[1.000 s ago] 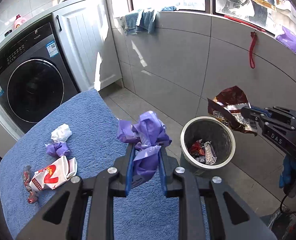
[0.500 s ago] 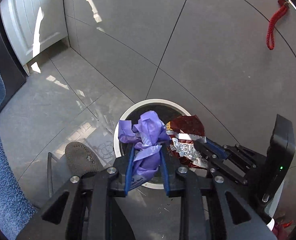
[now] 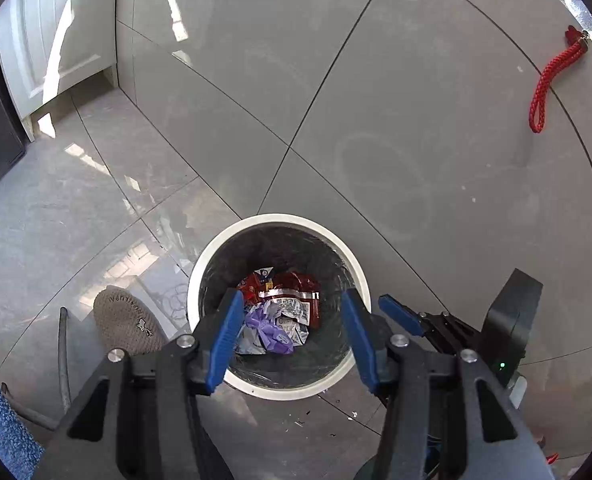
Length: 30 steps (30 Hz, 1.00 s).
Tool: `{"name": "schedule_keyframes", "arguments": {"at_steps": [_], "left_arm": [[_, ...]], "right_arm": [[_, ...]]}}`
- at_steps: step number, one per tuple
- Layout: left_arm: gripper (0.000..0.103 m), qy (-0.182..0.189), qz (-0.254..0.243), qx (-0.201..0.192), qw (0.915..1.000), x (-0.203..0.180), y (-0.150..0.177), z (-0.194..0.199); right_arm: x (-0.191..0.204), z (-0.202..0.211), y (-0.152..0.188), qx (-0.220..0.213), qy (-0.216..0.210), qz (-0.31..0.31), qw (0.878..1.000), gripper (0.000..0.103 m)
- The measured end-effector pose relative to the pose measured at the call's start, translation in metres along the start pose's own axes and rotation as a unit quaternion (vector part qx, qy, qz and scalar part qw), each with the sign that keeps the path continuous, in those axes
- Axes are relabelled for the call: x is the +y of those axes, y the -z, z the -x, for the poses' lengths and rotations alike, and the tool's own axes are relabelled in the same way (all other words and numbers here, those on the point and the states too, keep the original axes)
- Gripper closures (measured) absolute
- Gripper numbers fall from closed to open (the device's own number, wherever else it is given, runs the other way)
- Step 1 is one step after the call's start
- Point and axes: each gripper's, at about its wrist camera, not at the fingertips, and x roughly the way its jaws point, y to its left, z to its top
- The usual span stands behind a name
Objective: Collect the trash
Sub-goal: 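Carry the brown wrapper and purple bag over the bin and open both tools, then return both tools to the table above the remaining trash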
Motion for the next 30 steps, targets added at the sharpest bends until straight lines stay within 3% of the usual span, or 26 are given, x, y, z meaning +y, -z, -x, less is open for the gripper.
{"name": "schedule_keyframes", "arguments": {"at_steps": [8,14,20,24,30], "left_arm": [[0.054,-0.055,-0.022,-0.091,0.9941,0.012,0.024,0.089],[0.054,-0.113,-0.041,-0.18,0.9763,0.026,0.067,0.179],[0.054,-0.155,-0.033,-0.204,0.9662,0.048,0.121,0.253],[0.047,-0.189,-0.014,-0.228,0.955,0.065,0.156,0.295],[0.046,-0.225,0.016,-0.266,0.9372,0.089,0.206,0.344]], "right_arm": [[0.039,0.062,-0.007,-0.059,0.01,0.051,0.997,0.074],[0.088,0.128,-0.006,-0.121,-0.017,0.093,0.988,0.069],[0.137,0.188,0.009,-0.173,-0.051,0.137,0.974,0.058],[0.168,0.219,0.021,-0.198,-0.068,0.169,0.963,0.055],[0.211,0.255,0.038,-0.224,-0.092,0.215,0.946,0.052]]}}
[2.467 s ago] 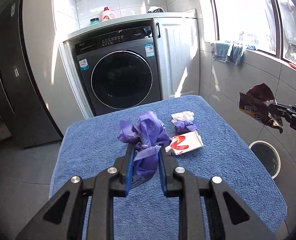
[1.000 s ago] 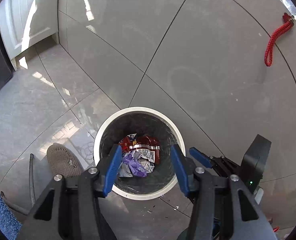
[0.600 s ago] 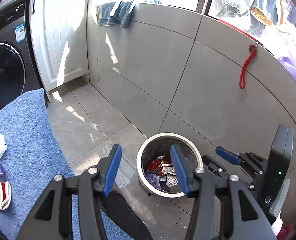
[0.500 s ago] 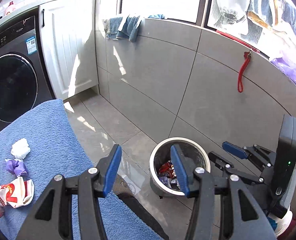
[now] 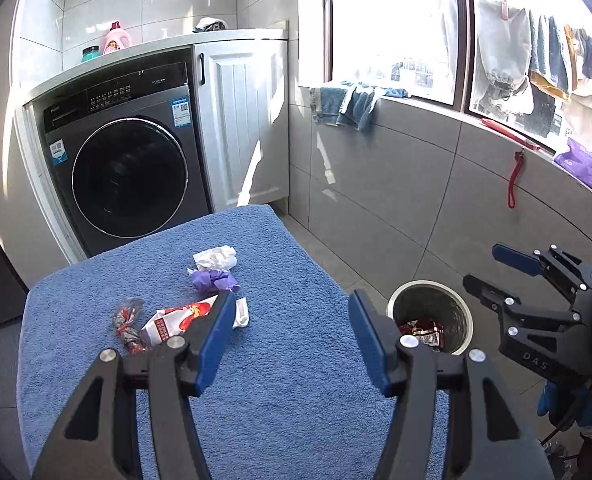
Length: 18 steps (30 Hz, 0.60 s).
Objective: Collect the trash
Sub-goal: 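Return both tools to the table above the remaining trash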
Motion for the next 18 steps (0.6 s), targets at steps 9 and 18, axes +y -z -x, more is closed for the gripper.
{"name": "schedule_keyframes", "arguments": {"at_steps": [9,18], "left_arm": [[0.046,-0.069,0.042,-0.02,0.9966,0.061,0.032,0.043],[0.046,-0.102,0.096,0.001,0.9902,0.115,0.053,0.039]], "right_arm": [[0.056,0.012,-0.015,-0.01,-0.038,0.044,0.998,0.049],[0.077,-0.006,-0.024,0.002,-0.056,0.061,0.997,0.049]]}}
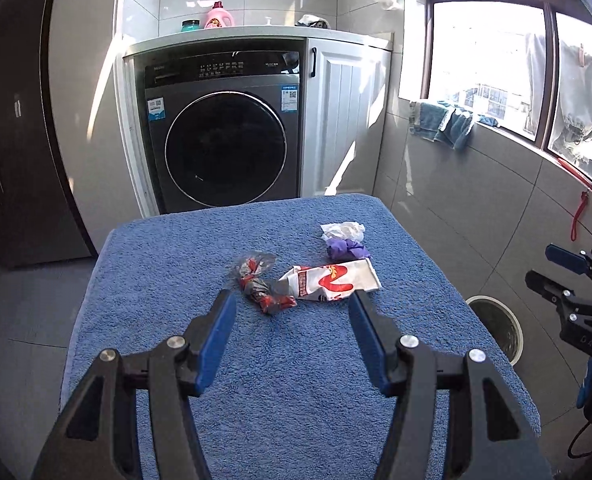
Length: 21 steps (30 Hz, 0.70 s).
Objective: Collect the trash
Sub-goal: 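Return both tools to the table above the remaining trash, then grasp the clear red-tied plastic bag with the left tool while the right tool grasps the white-red carton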
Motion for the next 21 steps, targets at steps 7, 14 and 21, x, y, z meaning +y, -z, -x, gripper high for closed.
{"name": "schedule_keyframes", "arguments": {"at_steps": [7,14,21], "left_arm": [[0.046,0.011,0.013,0.034,0.9993,0.016,-0.002,-0.035],[0.046,0.02,0.014,0.074,0.9969,0.022,-0.004,-0.088],[0.046,0.022,0.015,0.112,0.9934,0.027,-0.003,-0.138]], "right_arm": [[-0.001,-0.037,-0.003,0.024,-0.018,-0.004,1.0,0.049],[0.002,-0.087,-0.007,0.055,-0.048,-0.006,0.997,0.049],[0.02,-0.131,-0.016,0.072,-0.082,0.011,0.994,0.049]]}}
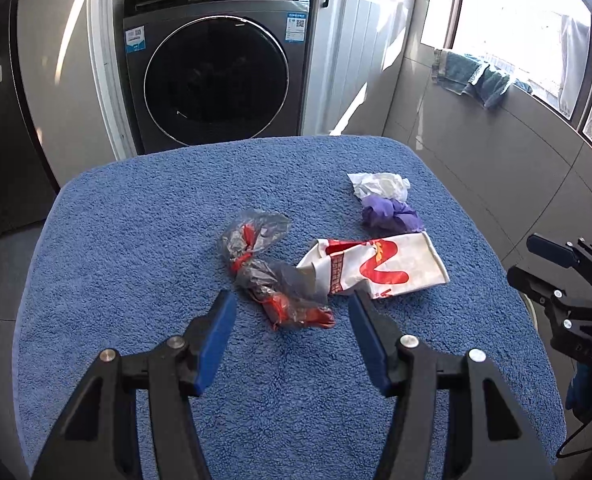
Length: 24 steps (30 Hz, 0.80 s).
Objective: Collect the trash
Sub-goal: 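Grasp the clear red-tied plastic bag with the left tool while the right tool grasps the white-red carton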
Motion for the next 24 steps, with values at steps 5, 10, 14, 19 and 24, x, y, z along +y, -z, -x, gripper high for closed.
{"name": "schedule_keyframes", "arguments": {"at_steps": [5,10,14,19,24], "left_arm": [[0.046,-0.01,-0.003,0.033,0.9994,0.006,-0.002,-0.031],[0.047,-0.019,0.002,0.06,0.998,0.015,0.003,-0.053],[0.06,-0.02,0.016,0.064,0.9976,0.027,0.005,-0.06],[0.089,-0.012,0.037,0.064,0.9972,0.047,0.003,-0.059],[0.091,0.0,0.049,0.059,0.9971,0.058,0.01,-0.051]], "right_arm": [[0.012,-0.02,-0.011,0.004,-0.024,0.02,0.999,0.049],[0.027,-0.032,-0.02,0.005,-0.043,0.048,0.998,0.049],[0.039,-0.044,-0.025,0.011,-0.061,0.073,0.995,0.048],[0.053,-0.064,-0.03,0.027,-0.088,0.09,0.992,0.047],[0.072,-0.084,-0.037,0.042,-0.116,0.109,0.986,0.047]]}}
